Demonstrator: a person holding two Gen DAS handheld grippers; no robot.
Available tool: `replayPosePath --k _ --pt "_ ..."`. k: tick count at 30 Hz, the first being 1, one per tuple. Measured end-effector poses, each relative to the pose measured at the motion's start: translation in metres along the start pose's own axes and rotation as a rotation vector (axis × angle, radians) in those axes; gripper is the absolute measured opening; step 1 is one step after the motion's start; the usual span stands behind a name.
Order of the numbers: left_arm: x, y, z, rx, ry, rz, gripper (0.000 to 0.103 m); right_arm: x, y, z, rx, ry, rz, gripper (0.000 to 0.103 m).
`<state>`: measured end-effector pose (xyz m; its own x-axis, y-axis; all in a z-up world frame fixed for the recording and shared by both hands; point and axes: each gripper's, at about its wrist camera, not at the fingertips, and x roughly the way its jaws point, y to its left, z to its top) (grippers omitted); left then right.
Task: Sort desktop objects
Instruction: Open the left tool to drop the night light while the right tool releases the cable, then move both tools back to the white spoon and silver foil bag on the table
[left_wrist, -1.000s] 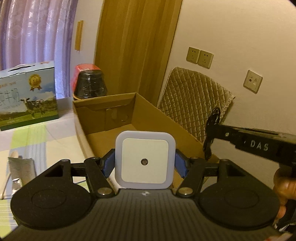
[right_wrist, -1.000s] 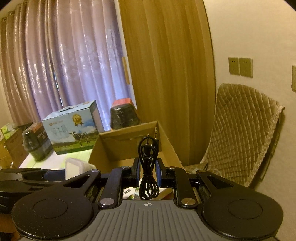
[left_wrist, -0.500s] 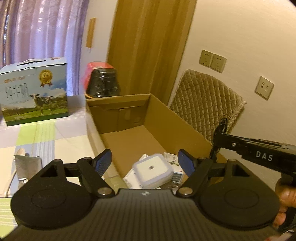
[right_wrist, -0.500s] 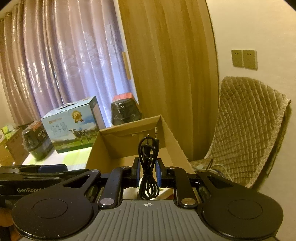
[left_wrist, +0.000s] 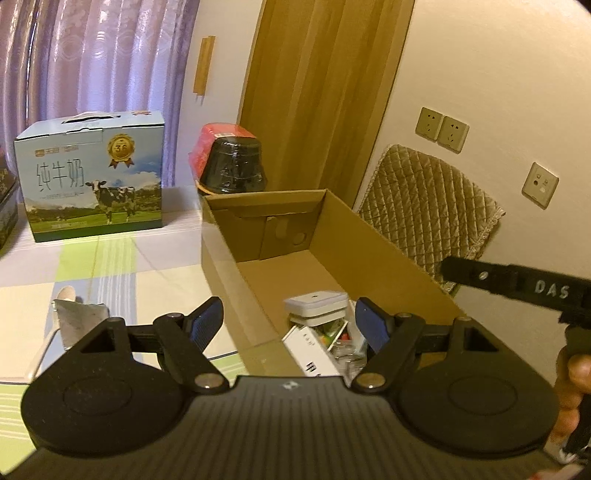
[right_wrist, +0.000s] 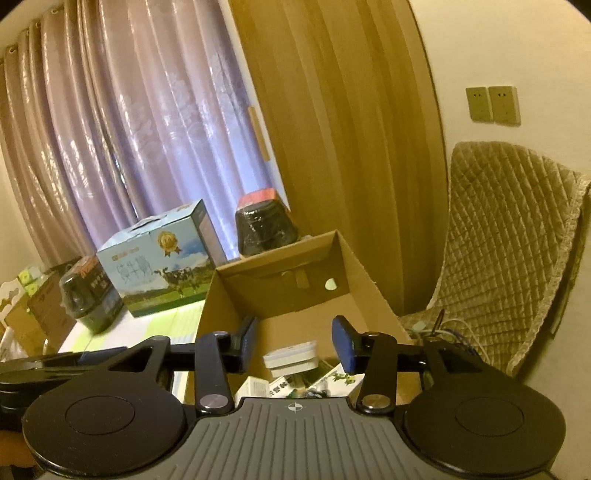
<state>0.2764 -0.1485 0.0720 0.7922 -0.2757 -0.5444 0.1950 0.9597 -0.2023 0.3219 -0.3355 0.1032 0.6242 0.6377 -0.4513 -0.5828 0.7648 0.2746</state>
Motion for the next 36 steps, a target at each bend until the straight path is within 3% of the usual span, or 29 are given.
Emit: replayPosePath --k 8,18,25,36 --pt "-0.014 0.019 -0.003 0.009 -0.004 0.033 0.075 -0.008 0.008 0.002 0.008 -0.008 0.002 0.046" --pt "-0.039 0.044 -0.006 0.009 -0.018 0.077 0.076 -0.014 0.049 0.005 -0.027 -0.020 0.061 0.051" --pt "-0.067 0.080 -0.006 -0.005 -0.045 0.145 0.080 -0.015 0.085 0.000 -0.053 -0.022 0.115 0.060" --pt "-0.108 0.145 -0.013 -0.065 -0.067 0.264 0.083 0.001 0.147 -0.018 -0.073 0.016 0.240 0.063"
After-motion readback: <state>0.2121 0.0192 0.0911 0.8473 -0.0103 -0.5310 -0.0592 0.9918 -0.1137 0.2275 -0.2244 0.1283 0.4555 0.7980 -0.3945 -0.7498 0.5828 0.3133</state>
